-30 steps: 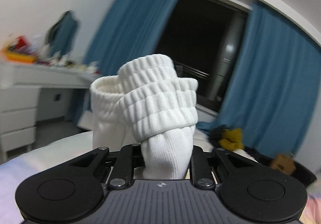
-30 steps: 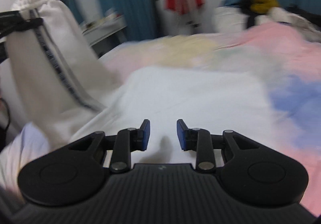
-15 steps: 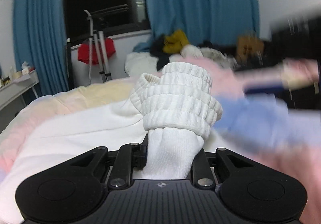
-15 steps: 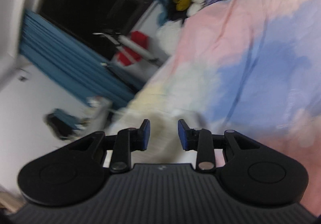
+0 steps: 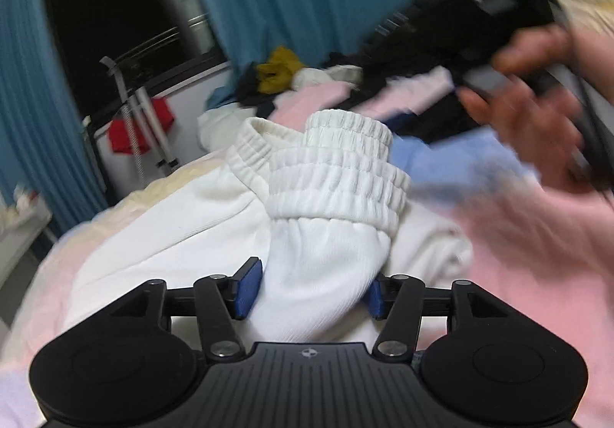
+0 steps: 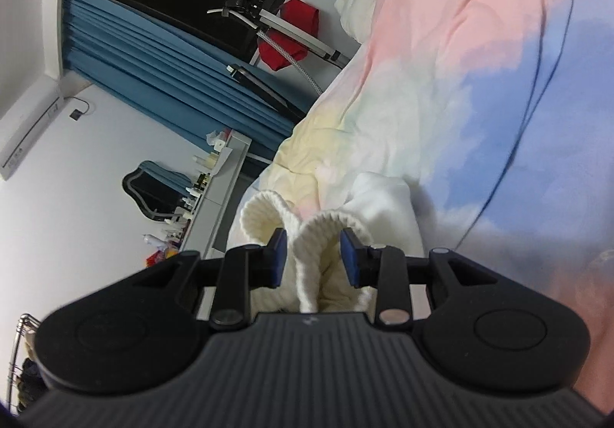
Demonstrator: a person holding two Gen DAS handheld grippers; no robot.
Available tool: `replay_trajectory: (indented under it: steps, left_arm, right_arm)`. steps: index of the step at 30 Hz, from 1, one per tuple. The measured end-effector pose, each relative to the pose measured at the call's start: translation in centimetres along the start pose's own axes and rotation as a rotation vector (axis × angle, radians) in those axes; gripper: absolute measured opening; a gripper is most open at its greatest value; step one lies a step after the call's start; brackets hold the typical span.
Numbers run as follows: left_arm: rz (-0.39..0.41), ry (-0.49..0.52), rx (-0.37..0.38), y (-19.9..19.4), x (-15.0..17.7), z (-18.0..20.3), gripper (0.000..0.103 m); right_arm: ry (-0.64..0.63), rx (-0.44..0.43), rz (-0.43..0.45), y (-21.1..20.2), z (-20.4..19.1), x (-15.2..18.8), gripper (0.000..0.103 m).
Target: Fold clothes
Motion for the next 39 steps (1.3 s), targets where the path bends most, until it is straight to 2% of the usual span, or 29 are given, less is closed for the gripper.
replay_trajectory:
  steps: [2,4,5,6,10,14,16,17,18,19,22,25,29,31,35,39]
  left_arm:
    - [-0.001,0.027,0.018,-1.1,0.9,-0.6,0.059]
    - [-0.002,0.054,0.037,-2.3,1.7,-1.2,0.061]
    - [0.003,0.064,0.041,-2.8,2.2,-1.4,0.061]
    - [0.008,0.074,0.046,-3.2,2.6,-1.6,0.061]
    - [0.037,0.082,0.077,-4.0,3.3,-1.7,0.061]
    - [0.040,0.020,0.095,-4.0,3.5,-2.1,0.060]
    - [0.035,-0.003,0.103,-3.7,3.7,-2.6,0.056]
    - [0.032,-0.020,0.111,-3.5,3.9,-2.8,0.054]
    - [0.030,-0.038,0.119,-3.3,4.0,-3.1,0.051]
    - [0.031,-0.044,0.121,-3.3,4.1,-3.4,0.045]
    - [0.037,-0.064,0.125,-3.5,4.3,-4.1,0.029]
    - [0.047,-0.107,0.133,-4.1,3.8,-4.9,0.018]
    - [0.085,-0.132,0.138,-5.1,2.4,-5.4,0.014]
    - [0.109,-0.129,0.141,-5.5,1.6,-5.4,0.014]
    - [0.079,-0.153,0.175,-4.5,1.8,-5.3,0.014]
    - [0.020,-0.186,0.213,-3.3,2.6,-5.3,0.013]
  right_arm:
    - [0.016,-0.039,0.005,-0.5,-0.4,0.0,0.034]
    - [-0.007,-0.030,0.000,-0.5,-0.8,0.1,0.038]
    - [-0.028,-0.013,-0.004,-0.4,-1.1,0.2,0.048]
    - [-0.049,0.003,-0.008,-0.3,-1.3,0.3,0.052]
    - [-0.088,0.025,-0.055,0.9,-2.0,1.1,0.052]
    - [-0.083,0.080,-0.065,2.8,-1.8,1.7,0.051]
    - [-0.081,0.104,-0.058,3.7,-1.4,1.9,0.048]
    - [-0.106,0.110,-0.053,4.1,-1.5,2.1,0.041]
    - [-0.140,0.127,-0.050,4.4,-1.7,2.3,0.029]
    - [-0.174,0.151,-0.048,4.7,-1.8,2.5,0.025]
    - [-0.219,0.163,-0.019,4.8,-2.5,2.7,0.019]
    - [-0.254,0.124,0.028,4.1,-4.1,2.3,0.017]
    - [-0.268,0.026,0.130,2.3,-6.3,1.2,0.017]
    - [-0.281,0.006,0.190,1.3,-7.0,0.7,0.017]
    - [-0.277,0.055,0.233,0.3,-5.8,-0.1,0.017]
    - [-0.245,0.183,0.165,1.4,-1.4,0.5,0.017]
Point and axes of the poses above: each gripper's, at about its wrist camera, not at the fingertips, and y roughly the way its jaws point, z to its right, x to its underside, the point moved 3 cm from there along y, roughly the way its jaws point, and after that the axes turned 15 degrees about z, right-handed, at the moved point
